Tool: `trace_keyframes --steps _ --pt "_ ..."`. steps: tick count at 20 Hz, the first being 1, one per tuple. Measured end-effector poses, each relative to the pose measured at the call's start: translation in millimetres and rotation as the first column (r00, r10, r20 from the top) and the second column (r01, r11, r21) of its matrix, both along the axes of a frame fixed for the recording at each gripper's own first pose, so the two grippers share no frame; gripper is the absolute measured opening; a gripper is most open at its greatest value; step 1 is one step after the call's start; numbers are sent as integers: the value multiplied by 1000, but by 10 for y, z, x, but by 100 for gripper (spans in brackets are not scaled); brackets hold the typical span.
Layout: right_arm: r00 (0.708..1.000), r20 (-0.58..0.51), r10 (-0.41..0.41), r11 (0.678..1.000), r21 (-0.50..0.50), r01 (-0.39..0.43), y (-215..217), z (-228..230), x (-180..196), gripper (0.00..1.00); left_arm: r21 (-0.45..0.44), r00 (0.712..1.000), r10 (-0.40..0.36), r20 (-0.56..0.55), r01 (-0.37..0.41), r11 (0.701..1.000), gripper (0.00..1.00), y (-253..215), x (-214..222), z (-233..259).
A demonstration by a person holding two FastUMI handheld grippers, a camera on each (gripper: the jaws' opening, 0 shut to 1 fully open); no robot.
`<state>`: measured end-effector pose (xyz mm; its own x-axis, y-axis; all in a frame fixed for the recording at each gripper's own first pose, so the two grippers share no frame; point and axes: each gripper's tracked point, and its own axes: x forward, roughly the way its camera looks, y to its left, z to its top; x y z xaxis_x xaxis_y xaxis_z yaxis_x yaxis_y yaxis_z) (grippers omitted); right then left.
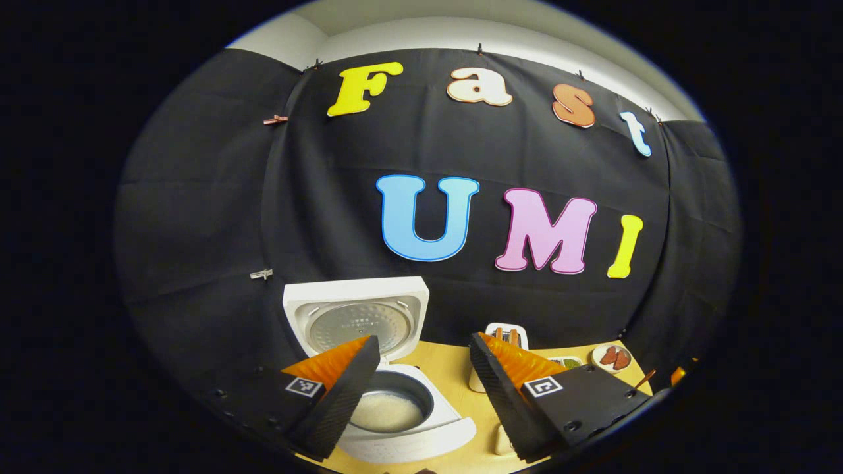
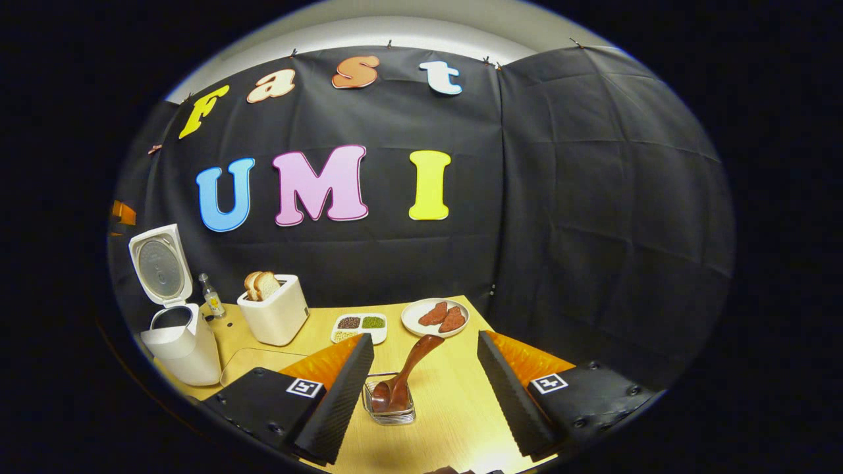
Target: Close the left gripper, press the button to open the rice cooker; take a wooden spoon from the chopstick holder with the right hand, scoop a spoonful of rice and pour it into the rice cooker, then put the wooden spoon back into the chopstick holder.
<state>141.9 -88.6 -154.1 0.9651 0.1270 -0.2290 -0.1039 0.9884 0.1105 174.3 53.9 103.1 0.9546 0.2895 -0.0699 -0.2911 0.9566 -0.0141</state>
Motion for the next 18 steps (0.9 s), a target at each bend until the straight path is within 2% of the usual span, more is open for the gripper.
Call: trace_keyframes --steps 4,7,11,14,18 --pt "1000 -3 -31 999 -12 31 -57 60 -206 98 47 998 57 20 -57 997 95 485 275 430" --pt "999 -4 -46 999 8 46 -41 125 -298 98 10 997 76 23 -76 997 95 807 539 551" --pt "999 4 -50 999 -20 50 34 226 -411 99 -7 995 97 -1 -97 995 95 1243 937 558" --pt "999 16 -48 998 -34 49 107 301 -473 98 -56 993 113 -26 -114 992 95 1526 1238 461" --pt "999 24 -30 998 -60 32 199 308 -557 98 -37 979 160 -128 -166 985 95 1893 1523 178"
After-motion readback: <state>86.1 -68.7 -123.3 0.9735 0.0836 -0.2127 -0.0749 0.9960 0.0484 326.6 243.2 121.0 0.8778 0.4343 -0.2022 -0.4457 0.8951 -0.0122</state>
